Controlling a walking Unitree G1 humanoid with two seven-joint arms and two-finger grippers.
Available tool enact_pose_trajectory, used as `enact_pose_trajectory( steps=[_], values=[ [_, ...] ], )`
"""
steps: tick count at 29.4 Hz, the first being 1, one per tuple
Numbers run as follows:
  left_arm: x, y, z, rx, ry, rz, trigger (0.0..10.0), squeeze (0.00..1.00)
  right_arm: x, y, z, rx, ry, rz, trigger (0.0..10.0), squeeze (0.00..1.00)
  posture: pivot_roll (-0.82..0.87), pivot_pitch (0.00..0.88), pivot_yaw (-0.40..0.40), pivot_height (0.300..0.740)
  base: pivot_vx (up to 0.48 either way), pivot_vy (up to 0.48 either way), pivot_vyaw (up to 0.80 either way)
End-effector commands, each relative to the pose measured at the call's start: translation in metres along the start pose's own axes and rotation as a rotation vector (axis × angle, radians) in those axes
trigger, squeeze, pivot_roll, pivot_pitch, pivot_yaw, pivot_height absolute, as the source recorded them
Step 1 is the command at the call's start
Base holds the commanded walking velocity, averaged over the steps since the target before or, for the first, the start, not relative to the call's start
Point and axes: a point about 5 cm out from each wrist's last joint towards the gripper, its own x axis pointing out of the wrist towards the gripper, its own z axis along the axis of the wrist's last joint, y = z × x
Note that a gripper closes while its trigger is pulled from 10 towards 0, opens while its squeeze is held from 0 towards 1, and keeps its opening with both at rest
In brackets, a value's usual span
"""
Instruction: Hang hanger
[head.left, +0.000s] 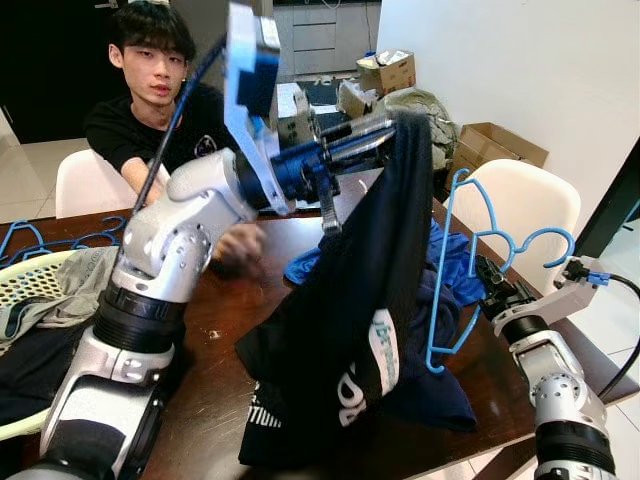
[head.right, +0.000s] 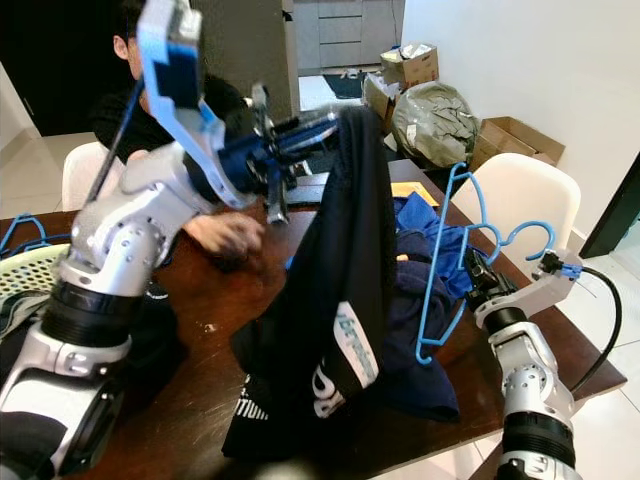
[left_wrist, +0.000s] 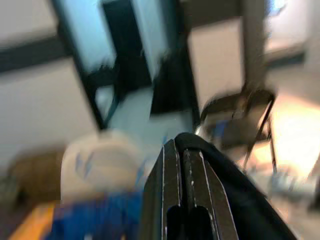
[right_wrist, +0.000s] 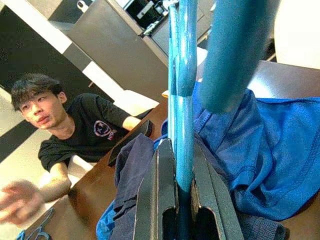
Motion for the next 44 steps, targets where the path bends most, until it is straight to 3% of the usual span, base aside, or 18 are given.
enact_pose_trajectory(
  steps=[1, 2, 4, 5, 6, 7, 8, 9, 10, 11, 18, 19, 20, 21, 28, 36, 40, 44],
  values=[
    [-0.009, 0.005, -0.014, 0.038, 0.094, 0.025, 0.0, 0.0, 0.0, 0.002, -0.002, 0.007, -0.006, 0.007, 10.0, 0.0, -0.03, 0.0, 0.01, 0.74, 0.0, 0.0, 0.0],
    [-0.021, 0.01, -0.035, 0.098, 0.224, 0.068, 0.0, 0.0, 0.0, 0.002, -0.001, 0.007, -0.007, 0.006, 10.0, 0.0, -0.03, 0.0, 0.01, 0.74, 0.0, 0.0, 0.0],
    [-0.021, 0.01, -0.035, 0.098, 0.224, 0.068, 0.0, 0.0, 0.0, 0.002, -0.001, 0.007, -0.007, 0.006, 10.0, 0.0, -0.03, 0.0, 0.01, 0.74, 0.0, 0.0, 0.0],
    [-0.039, 0.019, -0.055, 0.143, 0.364, 0.151, 2.4, 0.0, 0.0, 0.002, -0.001, 0.008, -0.009, 0.006, 10.0, 0.0, -0.04, 0.0, 0.014, 0.74, 0.0, 0.0, 0.0],
    [-0.039, 0.019, -0.055, 0.143, 0.364, 0.151, 2.4, 0.0, 0.0, 0.002, -0.001, 0.008, -0.009, 0.006, 10.0, 0.0, -0.04, 0.0, 0.014, 0.74, 0.0, 0.0, 0.0],
    [-0.059, 0.031, -0.069, 0.159, 0.47, 0.274, 0.0, 0.0, -0.001, 0.001, -0.001, 0.009, -0.011, 0.005, 10.0, 0.0, -0.04, 0.0, 0.013, 0.74, 0.0, 0.0, 0.0],
    [-0.059, 0.031, -0.069, 0.159, 0.47, 0.274, 0.0, 0.0, -0.001, 0.001, -0.001, 0.009, -0.011, 0.005, 10.0, 0.0, -0.04, 0.0, 0.013, 0.74, 0.0, 0.0, 0.0],
    [-0.076, 0.041, -0.076, 0.172, 0.545, 0.393, 4.0, 0.0, -0.001, 0.001, 0.0, 0.01, -0.012, 0.005, 10.0, 0.0, -0.03, 0.0, 0.01, 0.74, 0.0, 0.0, 0.0],
    [-0.076, 0.041, -0.076, 0.172, 0.545, 0.393, 4.0, 0.0, -0.001, 0.001, 0.0, 0.01, -0.012, 0.005, 10.0, 0.0, -0.03, 0.0, 0.01, 0.74, 0.0, 0.0, 0.0],
    [-0.088, 0.046, -0.08, 0.166, 0.586, 0.486, 10.0, 0.0, -0.001, 0.001, 0.0, 0.01, -0.011, 0.005, 10.0, 0.0, -0.03, 0.0, 0.01, 0.74, 0.0, 0.0, 0.0],
    [-0.09, 0.039, -0.085, 0.136, 0.564, 0.496, 10.0, 0.0, -0.002, 0.001, 0.0, 0.011, -0.009, 0.006, 10.0, 0.0, -0.03, 0.0, 0.008, 0.74, 0.0, 0.0, 0.0],
    [-0.085, 0.033, -0.087, 0.107, 0.529, 0.458, 10.0, 0.77, -0.002, 0.001, 0.0, 0.011, -0.009, 0.006, 10.0, 0.0, -0.03, 0.0, 0.01, 0.74, 0.0, 0.0, 0.0],
    [-0.085, 0.033, -0.087, 0.107, 0.529, 0.458, 10.0, 0.77, -0.002, 0.001, 0.0, 0.011, -0.009, 0.006, 10.0, 0.0, -0.03, 0.0, 0.01, 0.74, 0.0, 0.0, 0.0],
    [-0.077, 0.027, -0.087, 0.08, 0.483, 0.407, 10.0, 1.0, -0.002, 0.001, 0.0, 0.012, -0.009, 0.006, 10.0, 0.0, -0.03, 0.0, 0.01, 0.74, 0.0, 0.0, 0.0],
    [-0.059, 0.013, -0.084, 0.043, 0.4, 0.298, 10.0, 1.0, -0.002, 0.001, 0.0, 0.013, -0.011, 0.004, 10.0, 0.0, -0.04, 0.0, 0.014, 0.74, 0.0, 0.0, 0.0],
    [-0.069, 0.015, -0.071, 0.203, 0.592, 0.24, 10.0, 1.0, -0.001, 0.001, 0.0, 0.017, -0.014, 0.004, 10.0, 0.0, -0.02, 0.0, 0.015, 0.74, 0.0, 0.0, 0.0],
    [-0.082, 0.026, -0.05, 0.324, 0.697, 0.312, 10.0, 1.0, -0.001, 0.002, 0.0, 0.02, -0.015, 0.005, 10.0, 0.0, -0.02, 0.0, 0.015, 0.74, 0.0, 0.0, 0.0],
    [-0.089, 0.03, -0.036, 0.36, 0.712, 0.445, 10.0, 1.0, -0.002, 0.001, 0.0, 0.022, -0.015, 0.004, 10.0, 0.0, -0.02, 0.0, 0.012, 0.74, 0.0, 0.0, 0.0]
  ],
)
